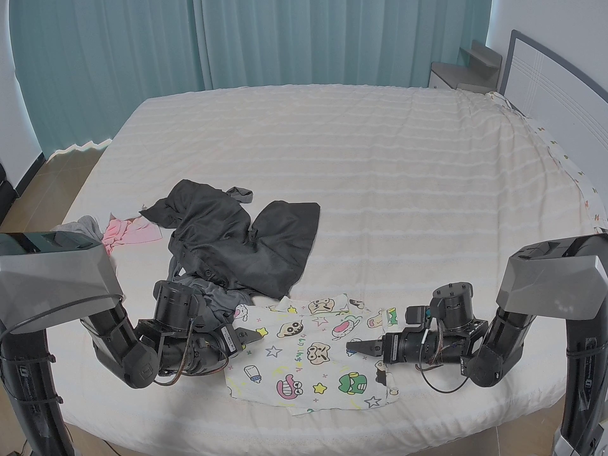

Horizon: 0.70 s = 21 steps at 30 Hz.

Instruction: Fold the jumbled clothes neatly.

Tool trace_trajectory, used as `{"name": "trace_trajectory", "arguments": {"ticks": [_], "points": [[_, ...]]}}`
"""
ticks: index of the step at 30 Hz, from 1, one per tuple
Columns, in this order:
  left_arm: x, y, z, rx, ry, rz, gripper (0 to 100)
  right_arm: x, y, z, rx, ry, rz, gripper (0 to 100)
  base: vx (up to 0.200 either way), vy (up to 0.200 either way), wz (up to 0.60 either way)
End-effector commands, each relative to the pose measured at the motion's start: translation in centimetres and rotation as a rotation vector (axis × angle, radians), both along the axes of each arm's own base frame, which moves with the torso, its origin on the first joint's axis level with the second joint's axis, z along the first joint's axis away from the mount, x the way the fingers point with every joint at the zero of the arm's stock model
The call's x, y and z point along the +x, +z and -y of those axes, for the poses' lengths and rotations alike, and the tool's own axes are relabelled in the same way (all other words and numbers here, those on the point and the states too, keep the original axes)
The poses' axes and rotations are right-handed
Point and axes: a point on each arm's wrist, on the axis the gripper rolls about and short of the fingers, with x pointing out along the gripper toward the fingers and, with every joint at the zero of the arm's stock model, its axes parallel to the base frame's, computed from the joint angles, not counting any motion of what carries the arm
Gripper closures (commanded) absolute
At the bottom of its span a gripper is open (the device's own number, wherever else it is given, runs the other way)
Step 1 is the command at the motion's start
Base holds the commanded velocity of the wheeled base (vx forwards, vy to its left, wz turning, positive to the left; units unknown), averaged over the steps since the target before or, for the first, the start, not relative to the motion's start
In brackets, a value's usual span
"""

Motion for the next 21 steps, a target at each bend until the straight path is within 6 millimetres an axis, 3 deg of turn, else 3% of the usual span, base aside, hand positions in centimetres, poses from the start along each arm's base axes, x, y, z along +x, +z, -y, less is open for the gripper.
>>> {"name": "trace_trajectory", "arguments": {"ticks": [1,11,17,21], "points": [[-0.6,-0.1,-0.8,0.009,0.013,-0.004,0,-0.3,0.8,0.6,0.001,-0.016,0.009,0,0.000,0.000,0.00],[-2.6,0.7,-4.0,0.063,0.018,0.076,0,-1.9,3.0,3.0,-0.015,-0.093,0.023,0,0.000,0.000,0.00],[-3.1,3.1,-5.9,0.031,0.088,0.149,0,-2.2,5.0,4.8,0.009,-0.155,0.061,0,0.000,0.000,0.00],[-4.6,5.4,-6.8,-0.024,0.150,0.192,0,-1.2,8.5,4.5,0.121,-0.219,0.140,0,0.000,0.000,0.00]]}}
